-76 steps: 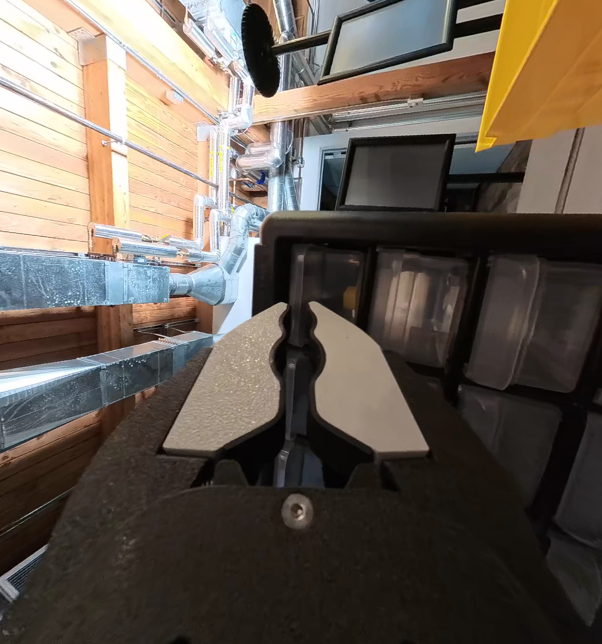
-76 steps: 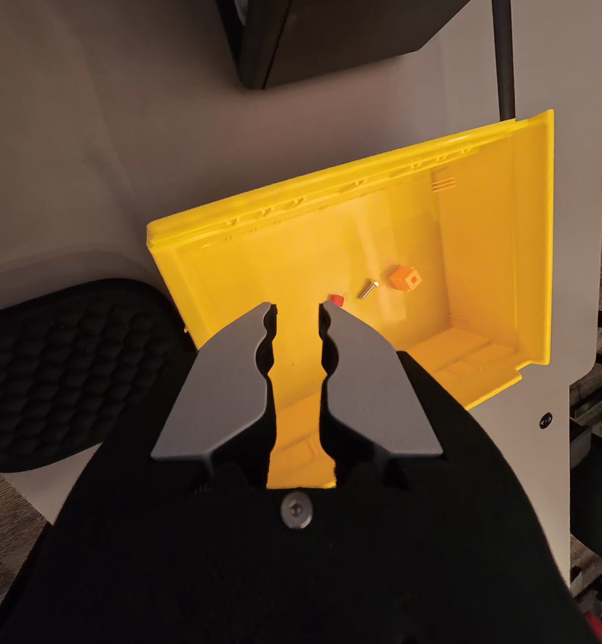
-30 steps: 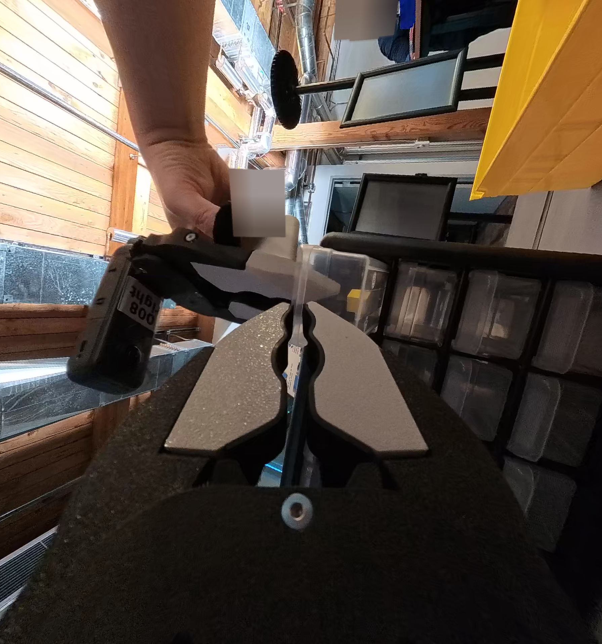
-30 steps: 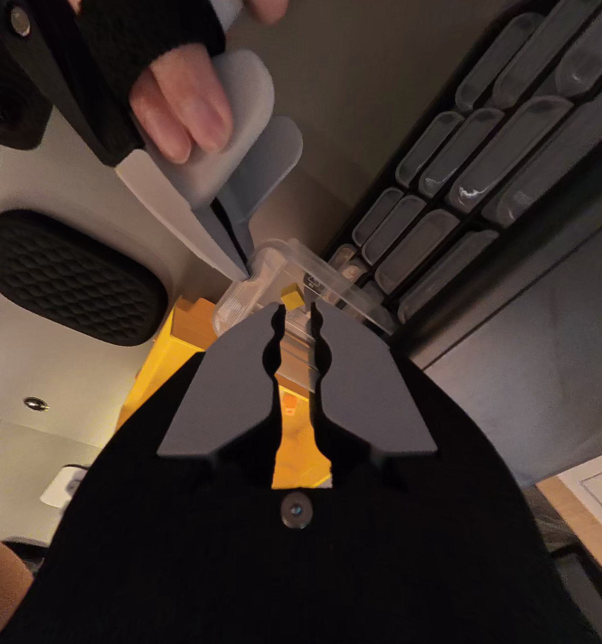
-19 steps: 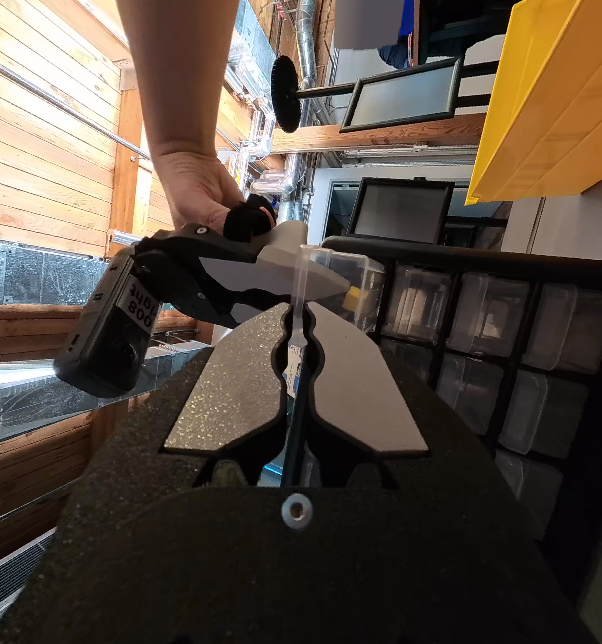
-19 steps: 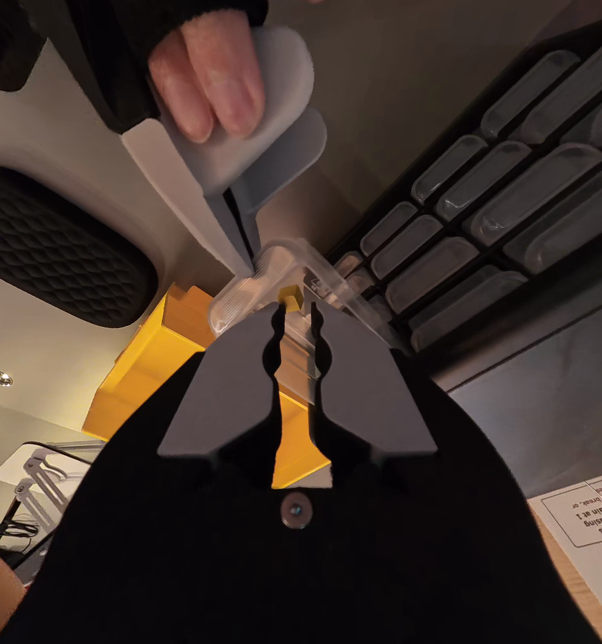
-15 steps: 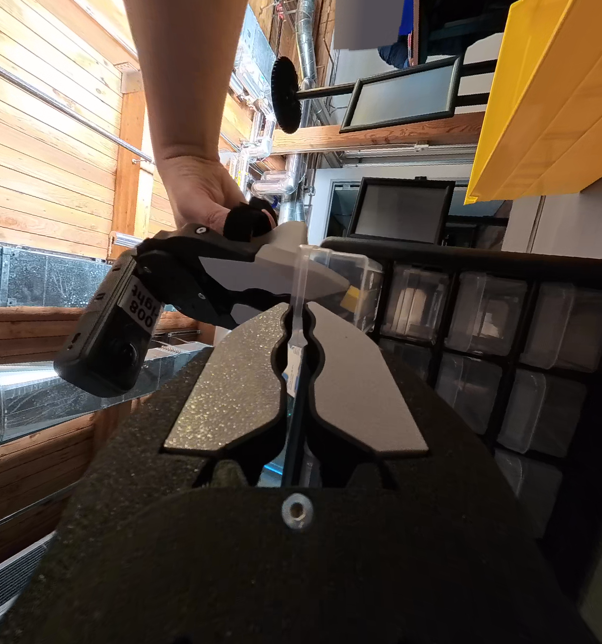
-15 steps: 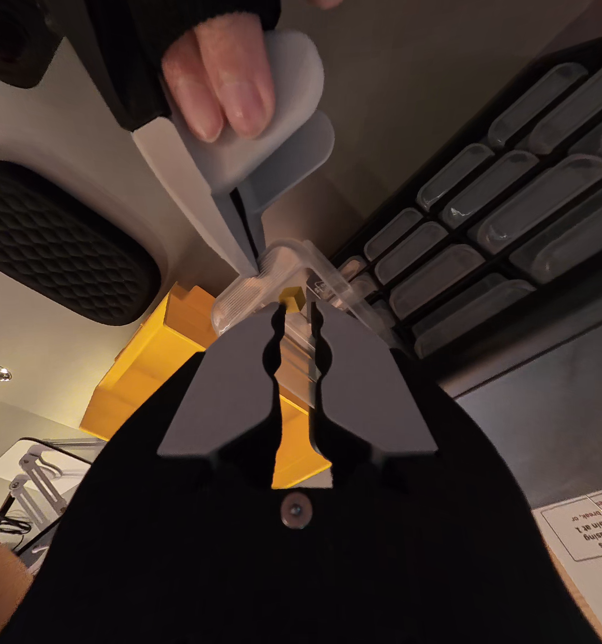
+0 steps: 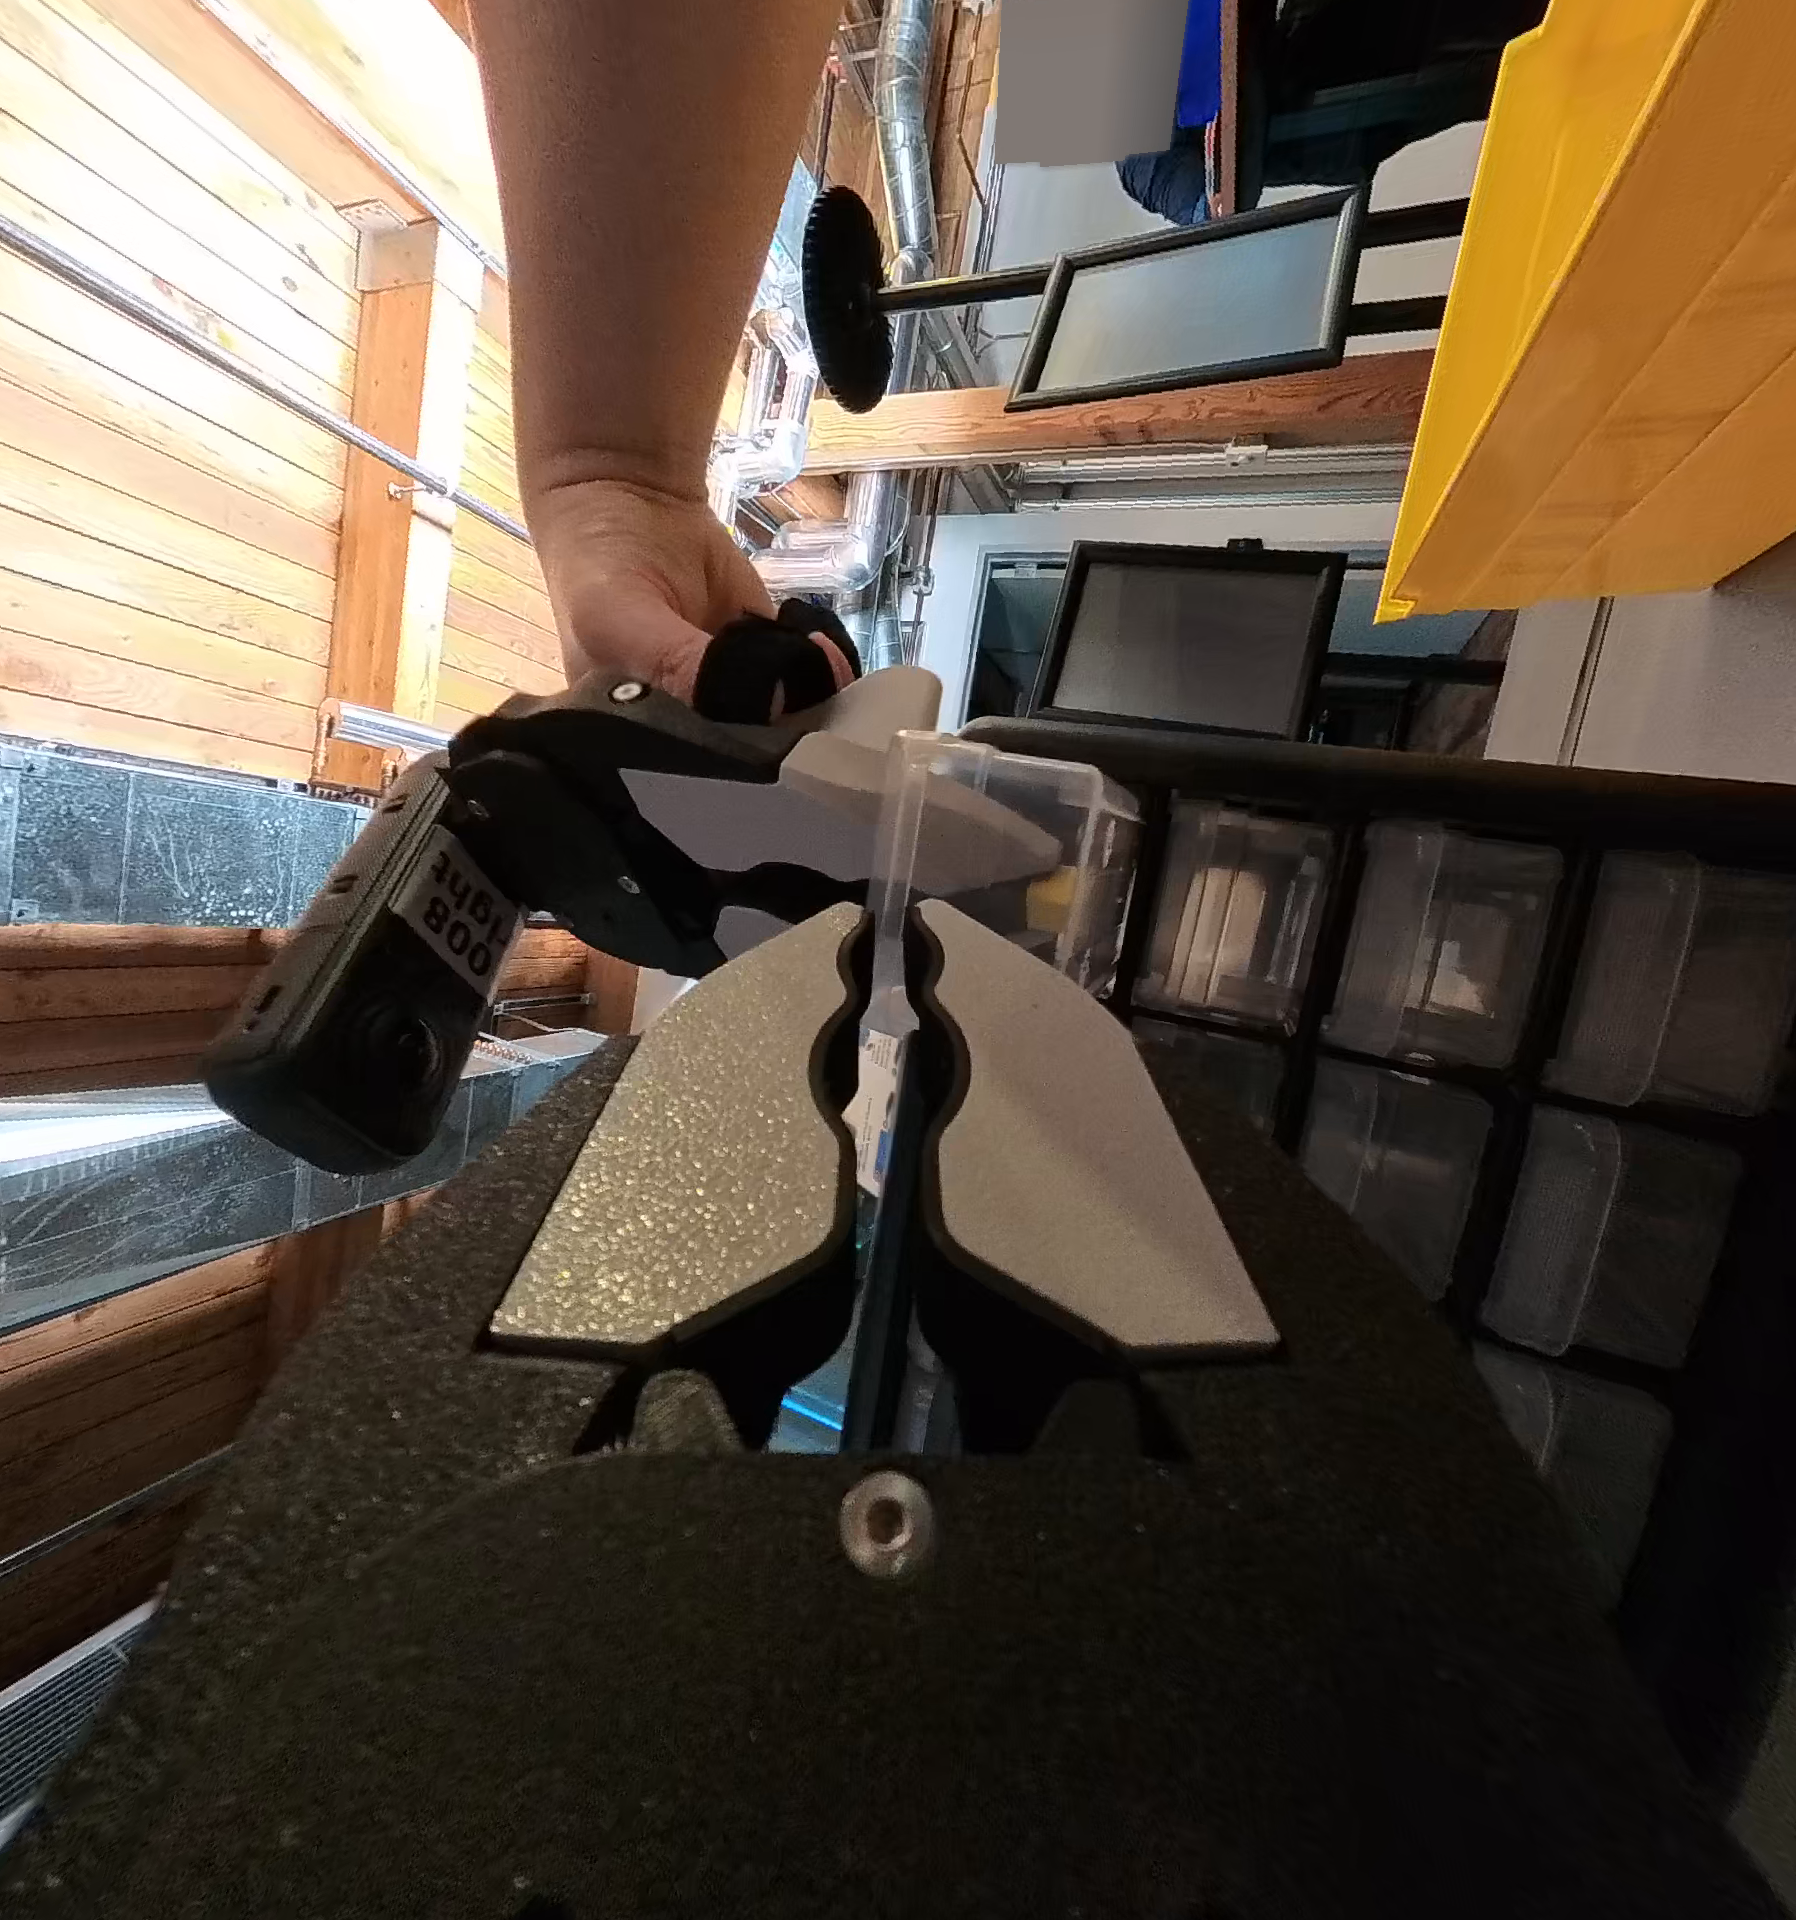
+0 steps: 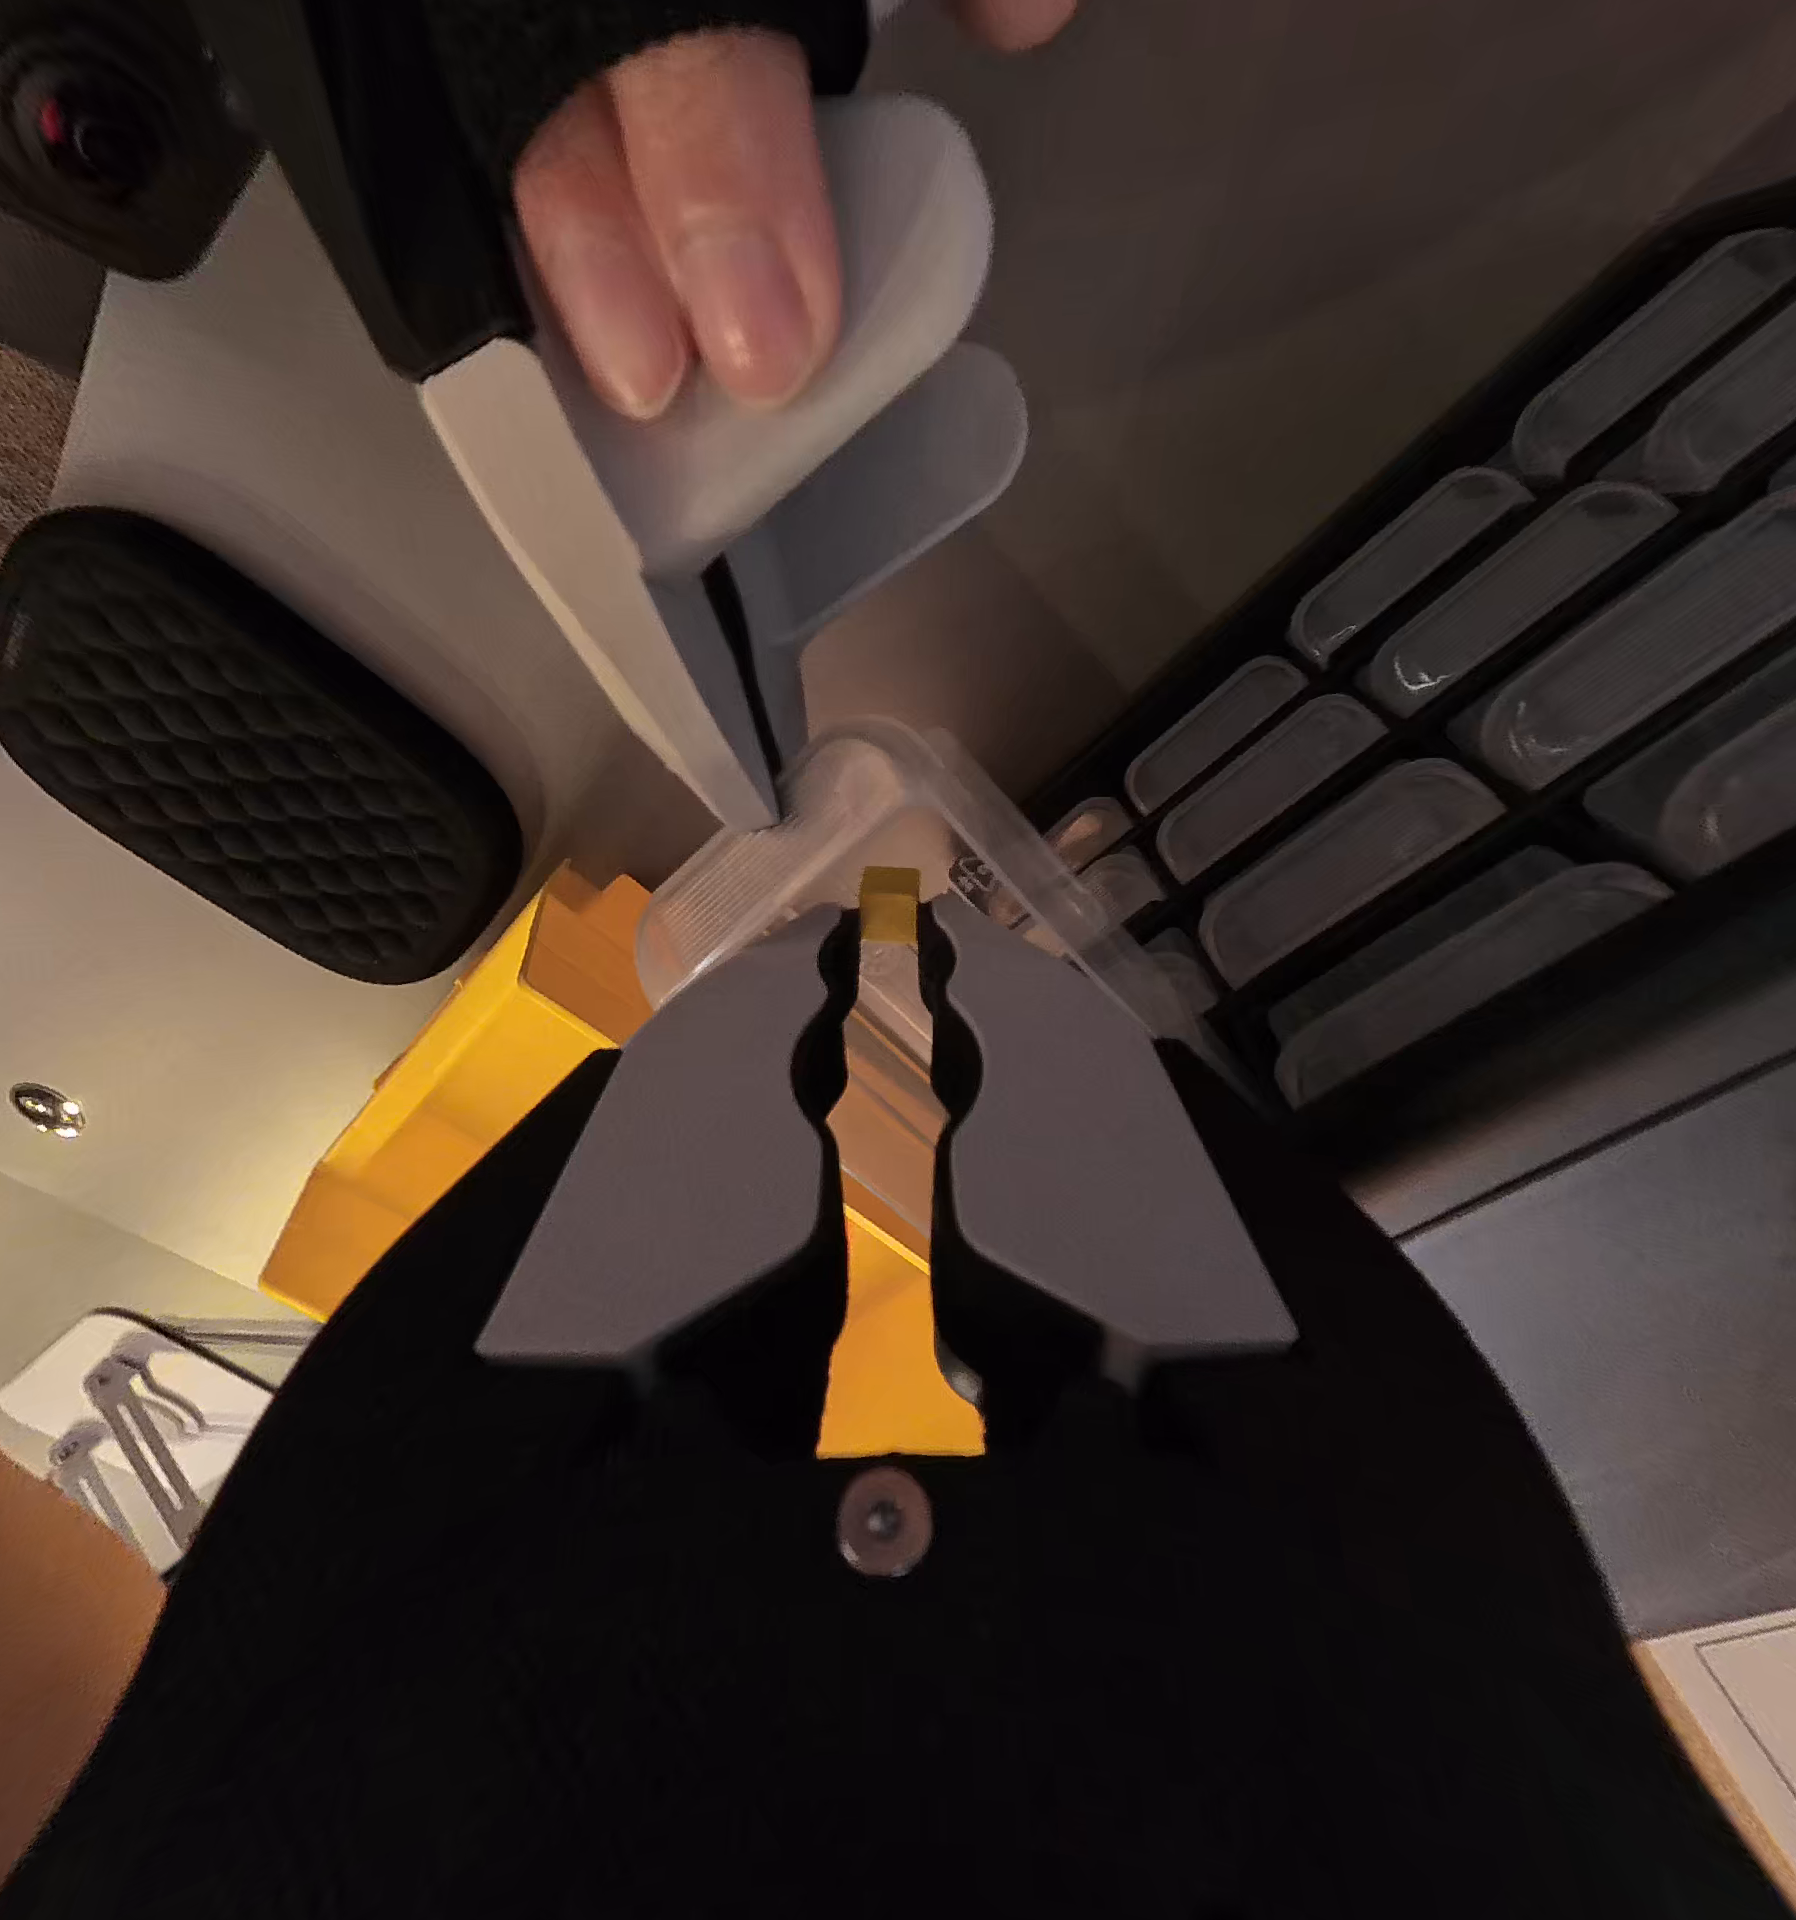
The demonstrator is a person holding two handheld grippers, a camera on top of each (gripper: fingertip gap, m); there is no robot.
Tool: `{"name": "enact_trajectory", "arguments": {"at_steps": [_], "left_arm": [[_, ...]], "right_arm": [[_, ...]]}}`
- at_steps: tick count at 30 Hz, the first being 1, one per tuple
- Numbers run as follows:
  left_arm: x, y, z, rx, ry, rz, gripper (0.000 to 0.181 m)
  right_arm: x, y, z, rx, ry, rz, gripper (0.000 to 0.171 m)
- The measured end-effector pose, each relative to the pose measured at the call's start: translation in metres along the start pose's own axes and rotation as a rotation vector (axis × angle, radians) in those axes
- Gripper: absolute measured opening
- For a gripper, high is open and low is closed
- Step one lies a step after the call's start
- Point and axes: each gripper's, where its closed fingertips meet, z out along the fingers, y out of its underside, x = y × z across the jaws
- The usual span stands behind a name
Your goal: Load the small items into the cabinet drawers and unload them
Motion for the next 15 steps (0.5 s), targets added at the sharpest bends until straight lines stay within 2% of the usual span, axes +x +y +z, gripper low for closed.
{"name": "enact_trajectory", "arguments": {"at_steps": [7, 15], "left_arm": [[0.001, 0.004, 0.001, -0.015, 0.004, -0.002, 0.005], [0.002, 0.005, 0.007, -0.026, 0.012, -0.004, 0.005]], "right_arm": [[0.002, 0.000, -0.007, 0.034, 0.044, 0.026, 0.012], [0.012, 0.003, -0.046, 0.121, 0.218, 0.097, 0.012]]}}
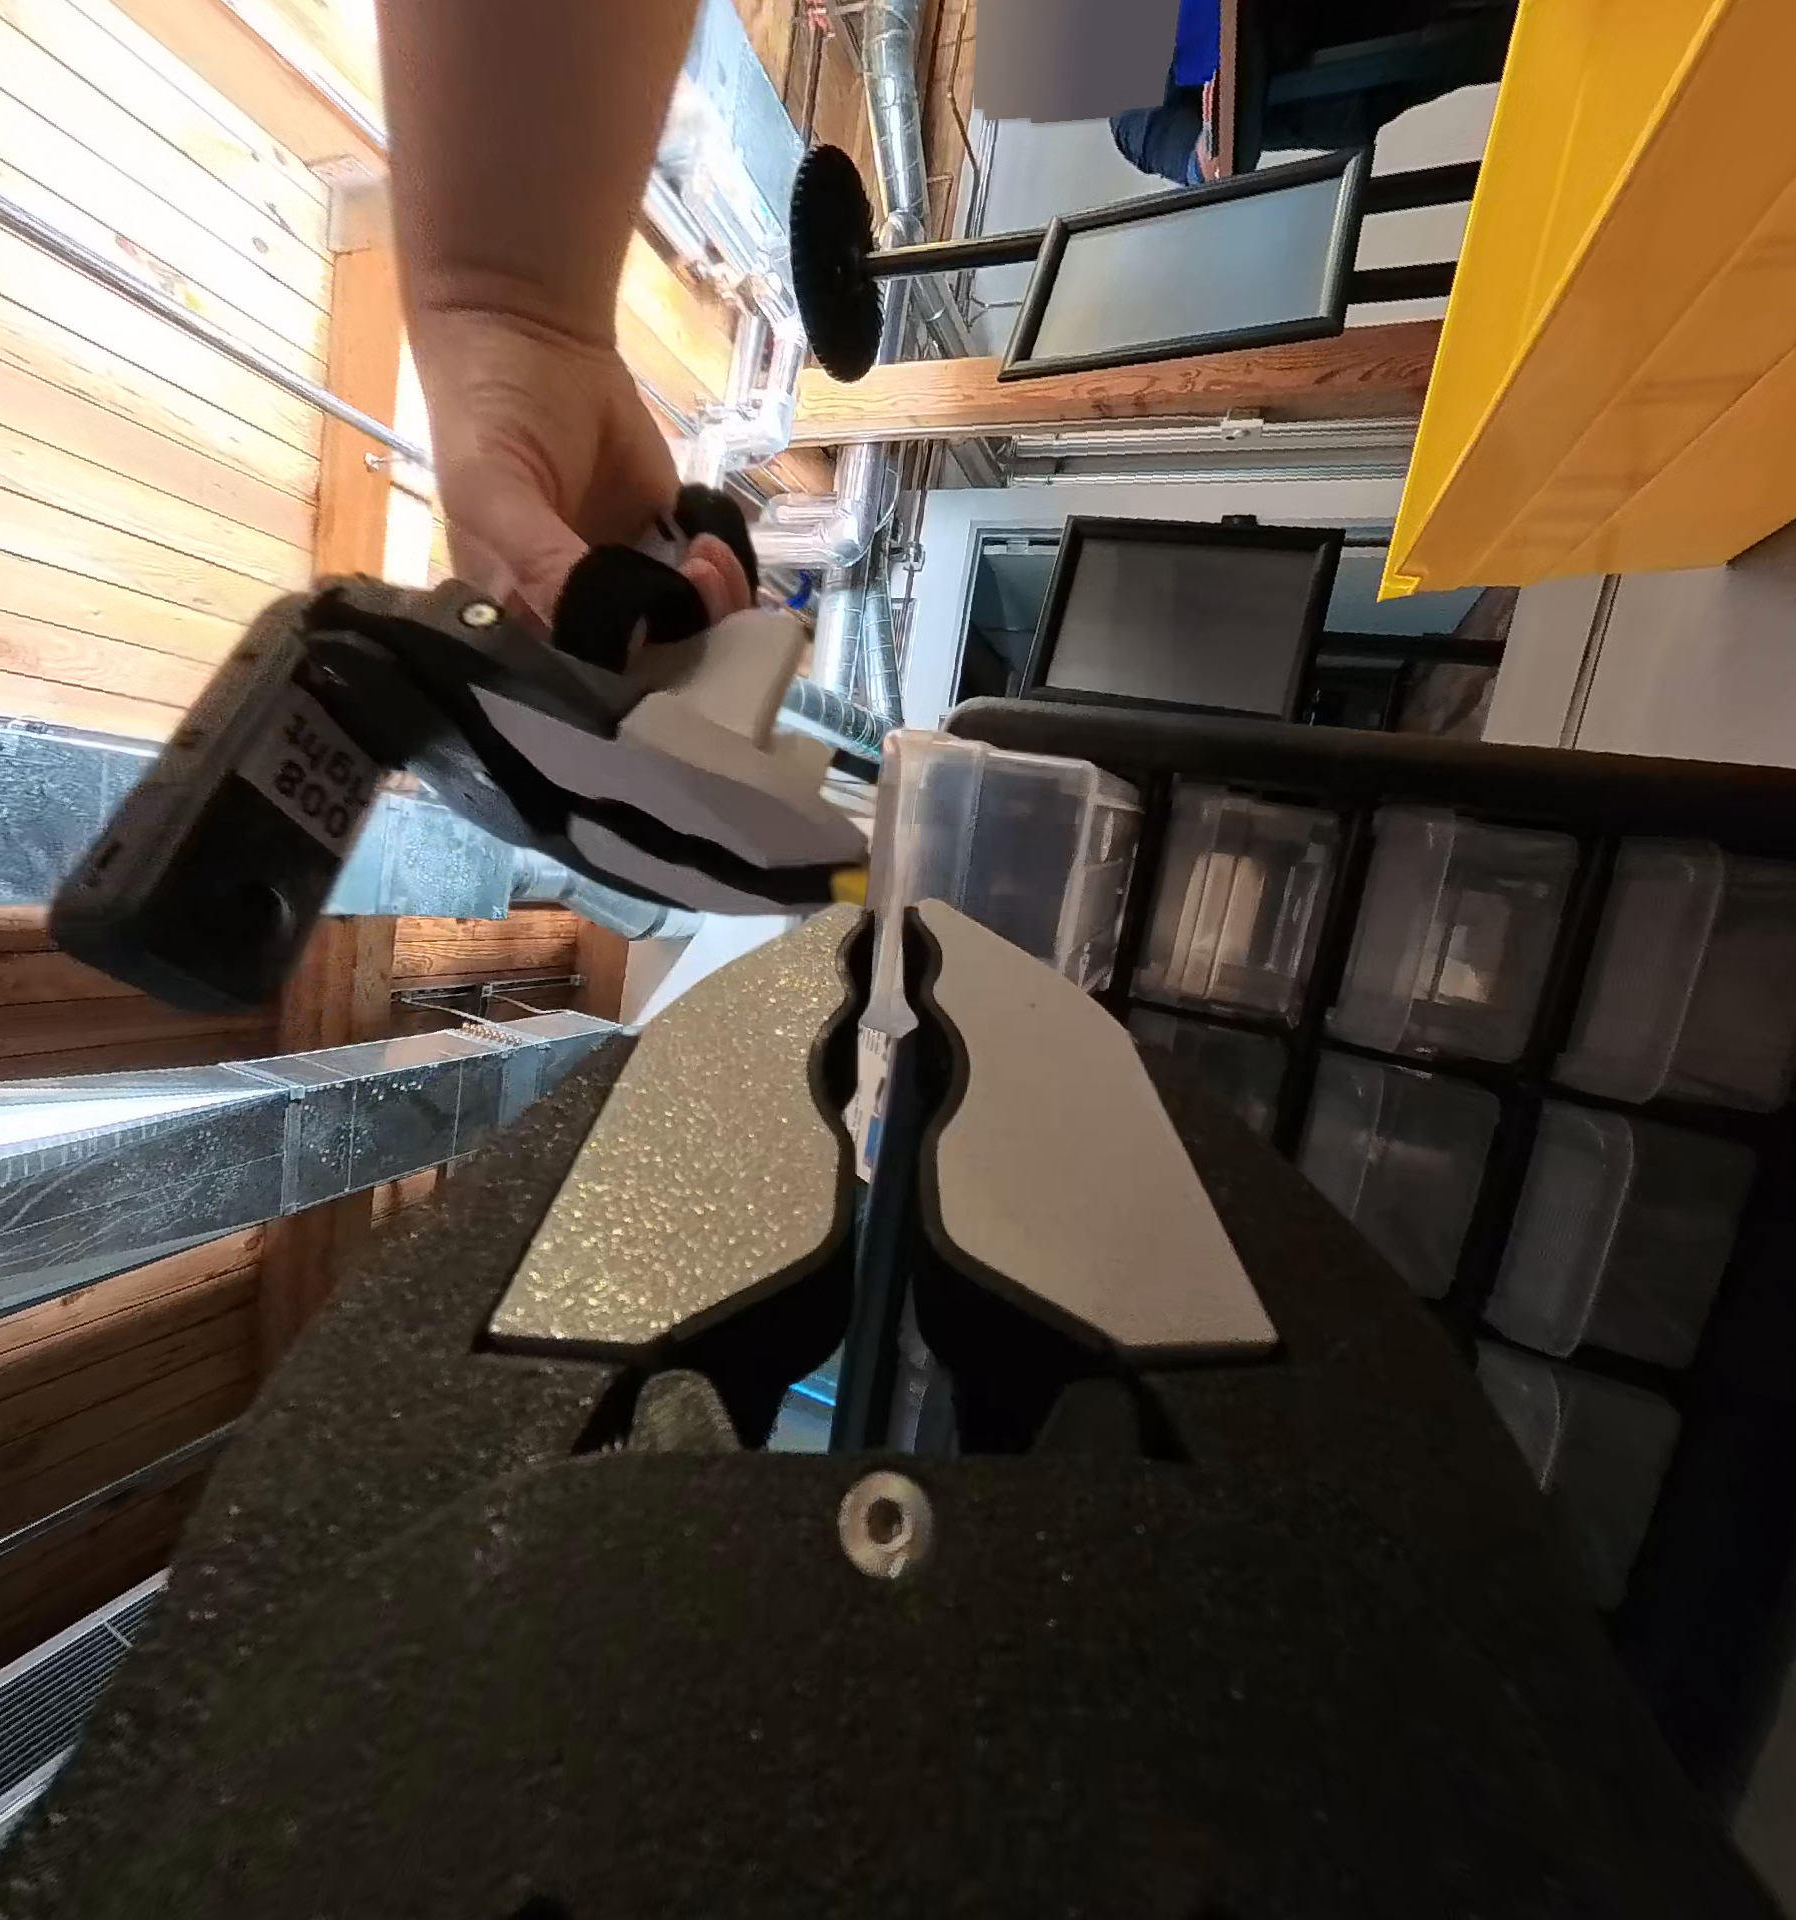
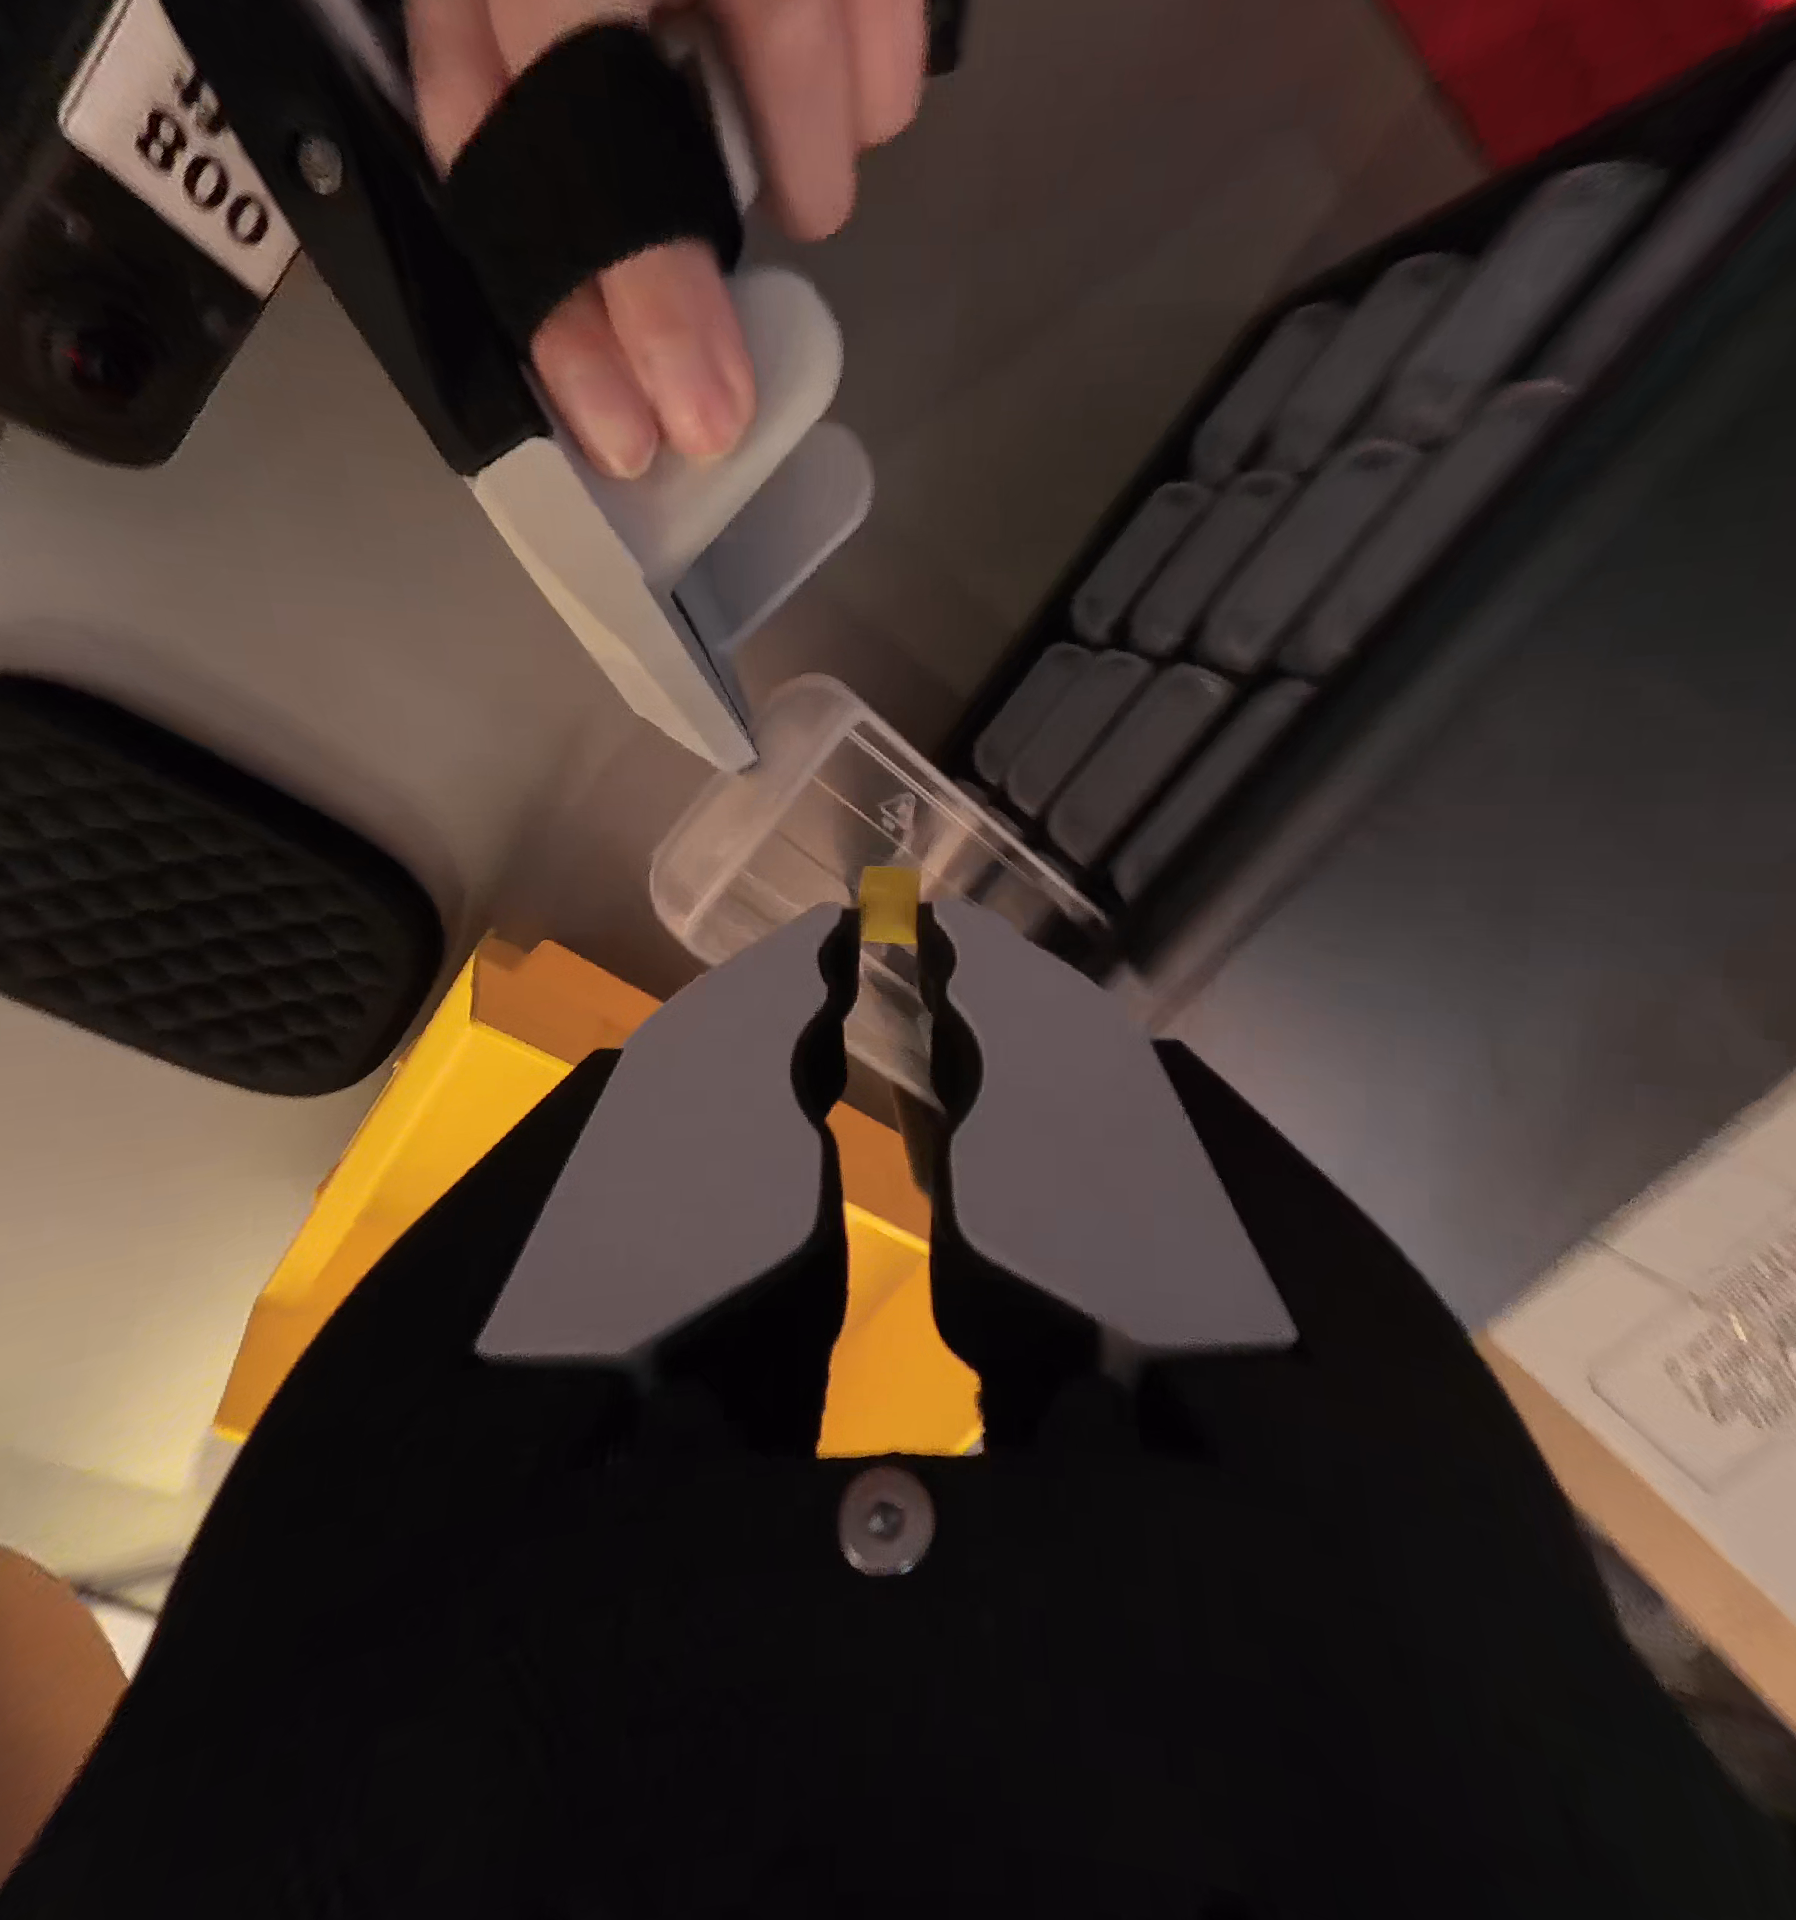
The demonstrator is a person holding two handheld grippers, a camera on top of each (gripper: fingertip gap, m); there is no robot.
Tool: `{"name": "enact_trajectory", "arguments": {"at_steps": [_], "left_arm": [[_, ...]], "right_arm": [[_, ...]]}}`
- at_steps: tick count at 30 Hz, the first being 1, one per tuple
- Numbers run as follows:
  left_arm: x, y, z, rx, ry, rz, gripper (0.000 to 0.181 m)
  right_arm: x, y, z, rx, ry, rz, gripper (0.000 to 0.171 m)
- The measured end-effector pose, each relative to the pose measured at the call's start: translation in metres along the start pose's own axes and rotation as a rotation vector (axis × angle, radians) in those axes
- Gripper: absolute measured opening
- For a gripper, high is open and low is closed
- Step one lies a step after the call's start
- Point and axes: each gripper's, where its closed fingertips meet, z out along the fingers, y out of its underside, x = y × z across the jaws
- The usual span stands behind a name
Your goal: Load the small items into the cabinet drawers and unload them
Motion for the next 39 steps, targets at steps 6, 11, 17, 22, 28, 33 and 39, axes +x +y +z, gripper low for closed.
{"name": "enact_trajectory", "arguments": {"at_steps": [6, 11, 17, 22, 28, 33, 39], "left_arm": [[0.004, 0.004, 0.007, -0.003, 0.006, -0.013, 0.005], [0.010, 0.012, 0.022, -0.019, 0.026, 0.003, 0.005], [0.021, 0.023, 0.046, -0.043, 0.033, 0.016, 0.005], [0.027, 0.028, 0.059, -0.074, 0.044, 0.034, 0.005], [0.029, 0.028, 0.067, -0.088, 0.046, 0.026, 0.005], [0.025, 0.021, 0.048, -0.051, 0.036, -0.023, 0.011], [0.038, 0.026, 0.027, -0.075, 0.137, -0.065, 0.017]], "right_arm": [[-0.013, 0.031, -0.039, 0.025, 0.129, 0.194, 0.012], [-0.073, 0.102, -0.023, -0.033, 0.034, 0.502, 0.012], [-0.122, 0.177, 0.071, -0.160, -0.099, 0.721, 0.012], [-0.131, 0.214, 0.110, -0.229, -0.111, 0.814, 0.012], [-0.139, 0.230, 0.134, -0.261, -0.137, 0.839, 0.012], [-0.141, 0.238, 0.146, -0.275, -0.125, 0.856, 0.014], [-0.134, 0.232, 0.130, -0.210, -0.053, 0.887, 0.020]]}}
